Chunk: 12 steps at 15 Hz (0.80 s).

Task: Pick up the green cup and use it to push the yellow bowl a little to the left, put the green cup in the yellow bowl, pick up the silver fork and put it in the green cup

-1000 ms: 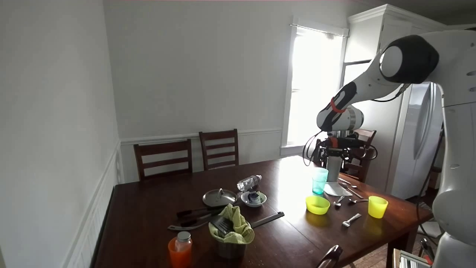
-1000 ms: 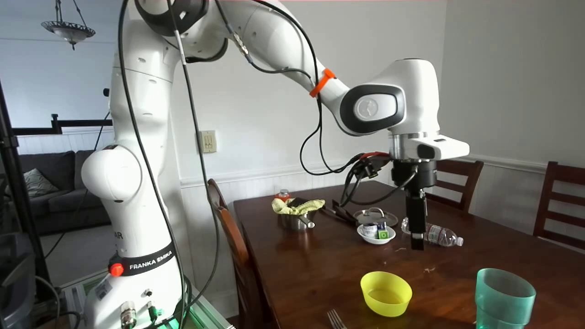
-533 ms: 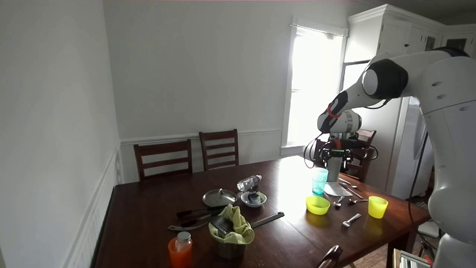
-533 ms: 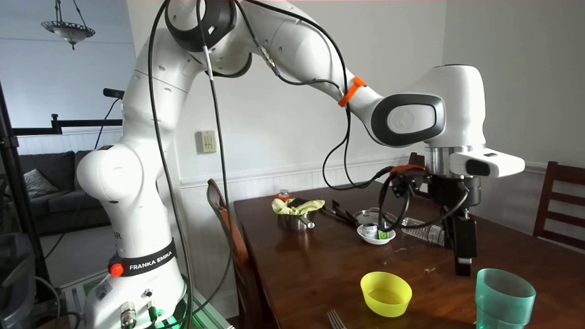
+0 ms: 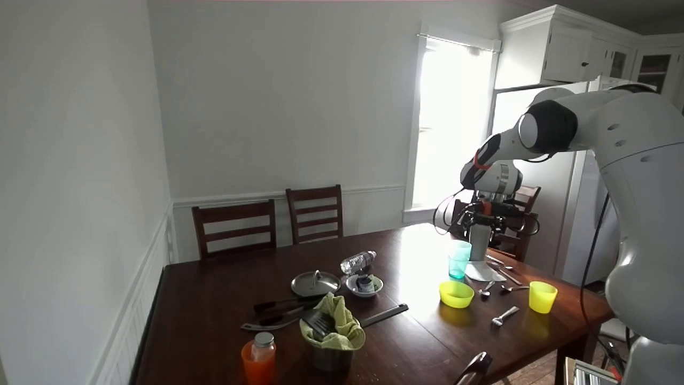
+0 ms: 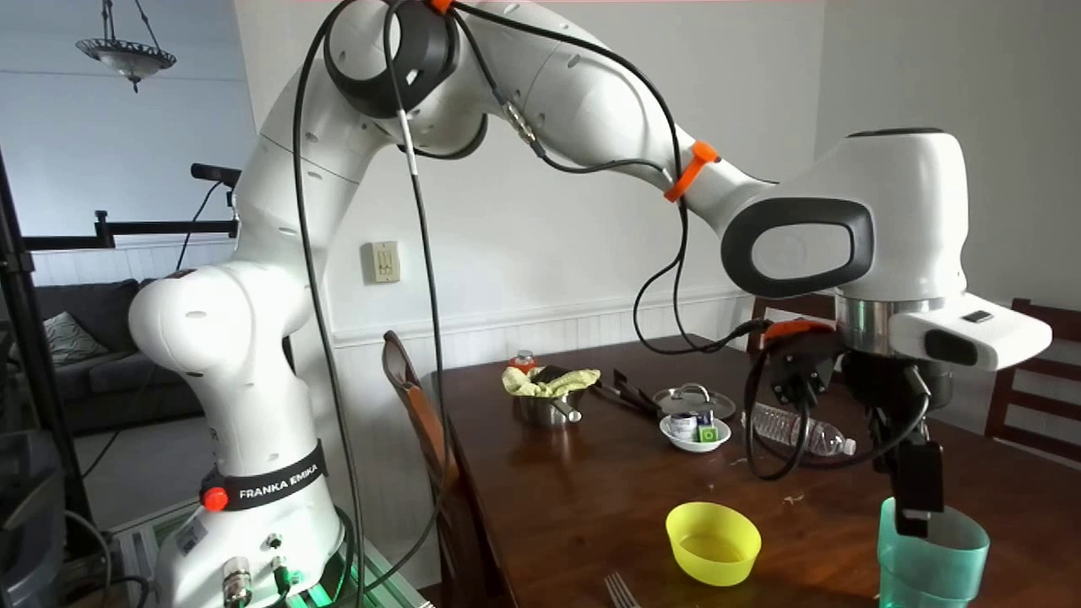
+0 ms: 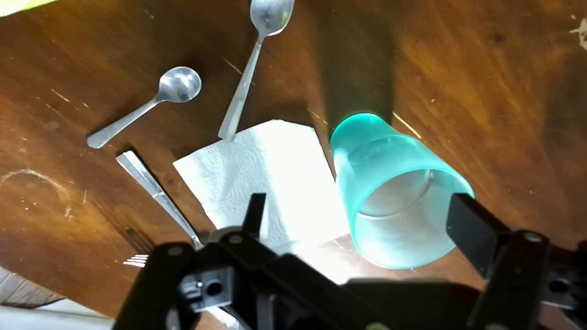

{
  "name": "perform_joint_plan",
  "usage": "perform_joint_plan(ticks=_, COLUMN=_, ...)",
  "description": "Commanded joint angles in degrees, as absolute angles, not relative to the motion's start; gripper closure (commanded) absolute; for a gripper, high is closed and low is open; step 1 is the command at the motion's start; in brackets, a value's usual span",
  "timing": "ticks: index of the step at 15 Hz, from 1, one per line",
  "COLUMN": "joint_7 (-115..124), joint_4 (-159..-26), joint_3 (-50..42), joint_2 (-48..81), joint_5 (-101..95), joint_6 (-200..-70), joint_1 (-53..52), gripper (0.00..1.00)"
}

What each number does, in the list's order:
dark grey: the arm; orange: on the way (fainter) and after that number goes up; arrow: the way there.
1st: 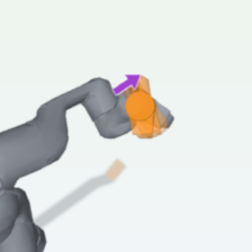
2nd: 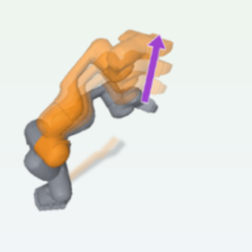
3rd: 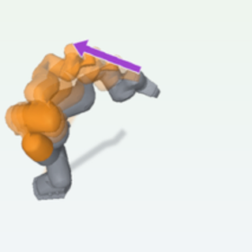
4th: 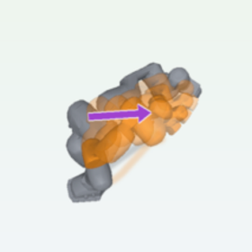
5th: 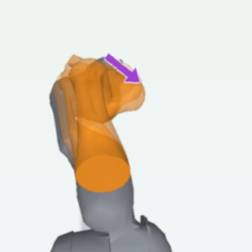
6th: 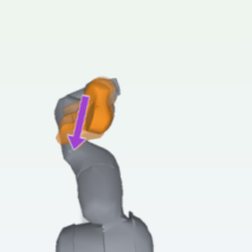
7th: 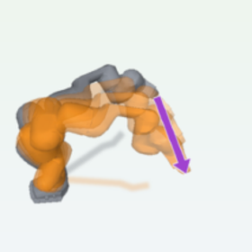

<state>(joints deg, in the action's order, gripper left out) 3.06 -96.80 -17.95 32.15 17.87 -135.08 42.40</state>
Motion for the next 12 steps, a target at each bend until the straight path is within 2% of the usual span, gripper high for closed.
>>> perform_joint_plan(ticks=1, joint_7=2.49, joint_4=-92.77, joint_3=-15.34, joint_2=35.4, joint_5=21.25, joint_6=-135.09, joint_1=45.57, gripper=0.0)
perform_joint_plan(ticks=12, joint_7=4.88, joint_4=-92.13, joint_3=-13.46, joint_2=39.53, joint_5=21.5, joint_6=-141.58, joint_1=46.01, gripper=0.0)
